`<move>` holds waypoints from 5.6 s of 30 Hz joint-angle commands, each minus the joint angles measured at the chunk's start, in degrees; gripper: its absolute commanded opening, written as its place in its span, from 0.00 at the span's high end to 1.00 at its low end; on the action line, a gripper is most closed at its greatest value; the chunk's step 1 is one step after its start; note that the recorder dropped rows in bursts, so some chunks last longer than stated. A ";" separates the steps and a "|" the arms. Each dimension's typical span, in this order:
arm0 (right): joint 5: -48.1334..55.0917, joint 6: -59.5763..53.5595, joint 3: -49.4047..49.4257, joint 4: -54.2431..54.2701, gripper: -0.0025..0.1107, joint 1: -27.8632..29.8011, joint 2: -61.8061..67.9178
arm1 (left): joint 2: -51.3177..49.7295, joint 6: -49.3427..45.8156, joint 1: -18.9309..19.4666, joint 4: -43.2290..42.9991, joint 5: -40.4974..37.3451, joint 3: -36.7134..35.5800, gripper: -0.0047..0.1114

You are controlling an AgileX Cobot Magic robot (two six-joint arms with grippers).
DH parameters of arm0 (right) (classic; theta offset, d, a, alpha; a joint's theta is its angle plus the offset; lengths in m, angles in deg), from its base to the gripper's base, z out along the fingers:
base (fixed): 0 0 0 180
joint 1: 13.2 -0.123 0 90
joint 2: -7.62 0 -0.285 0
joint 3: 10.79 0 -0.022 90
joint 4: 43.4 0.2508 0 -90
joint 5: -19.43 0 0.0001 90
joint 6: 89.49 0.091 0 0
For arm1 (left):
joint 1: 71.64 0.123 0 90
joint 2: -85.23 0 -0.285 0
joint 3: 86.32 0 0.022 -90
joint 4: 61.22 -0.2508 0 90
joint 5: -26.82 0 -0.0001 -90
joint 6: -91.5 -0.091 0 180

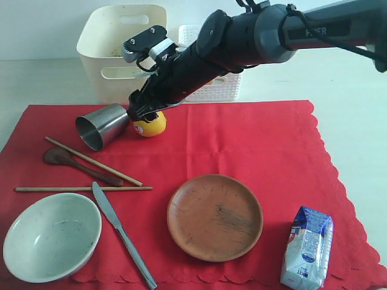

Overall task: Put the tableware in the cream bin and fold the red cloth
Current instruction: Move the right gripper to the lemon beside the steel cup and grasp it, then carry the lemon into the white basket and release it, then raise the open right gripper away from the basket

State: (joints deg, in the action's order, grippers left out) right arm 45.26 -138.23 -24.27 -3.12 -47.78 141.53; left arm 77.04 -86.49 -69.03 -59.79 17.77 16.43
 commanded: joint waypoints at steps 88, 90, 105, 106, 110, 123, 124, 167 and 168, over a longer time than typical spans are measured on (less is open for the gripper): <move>-9.29 -5.08 -0.03 -4.70 0.98 11.61 -9.98 | 0.40 -0.16 0.13 0.14 0.33 0.03 0.95; -10.54 -4.97 -0.03 -4.21 0.98 12.32 -9.76 | 0.40 -0.16 0.13 0.14 0.33 0.03 0.95; -24.62 -3.54 -0.03 -2.88 0.98 13.68 -2.28 | 0.40 -0.16 0.13 0.14 0.33 0.03 0.95; -25.42 -3.54 -0.03 -2.77 0.98 13.68 -1.73 | 0.40 -0.16 0.13 0.14 0.33 0.03 0.95; -28.03 -3.54 -0.03 -2.77 0.98 13.68 0.37 | 0.40 -0.16 0.13 0.14 0.33 0.03 0.95; -37.55 -2.15 -0.03 0.69 0.94 13.68 5.61 | 0.40 -0.16 0.13 0.14 0.33 0.03 0.95; -38.63 -2.15 -0.03 2.27 0.91 13.57 5.83 | 0.40 -0.16 0.13 0.14 0.33 0.03 0.95; -8.68 -1.99 -0.03 -1.97 0.41 13.68 -10.34 | 0.40 -0.16 0.13 0.14 0.33 0.03 0.95; -7.20 -1.99 -0.03 -2.90 0.44 13.68 -11.57 | 0.40 -0.16 0.13 0.14 0.33 0.03 0.95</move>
State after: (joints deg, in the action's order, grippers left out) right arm 34.21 -140.27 -24.14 -2.91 -34.41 133.26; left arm 77.04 -86.49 -69.03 -59.79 17.77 16.43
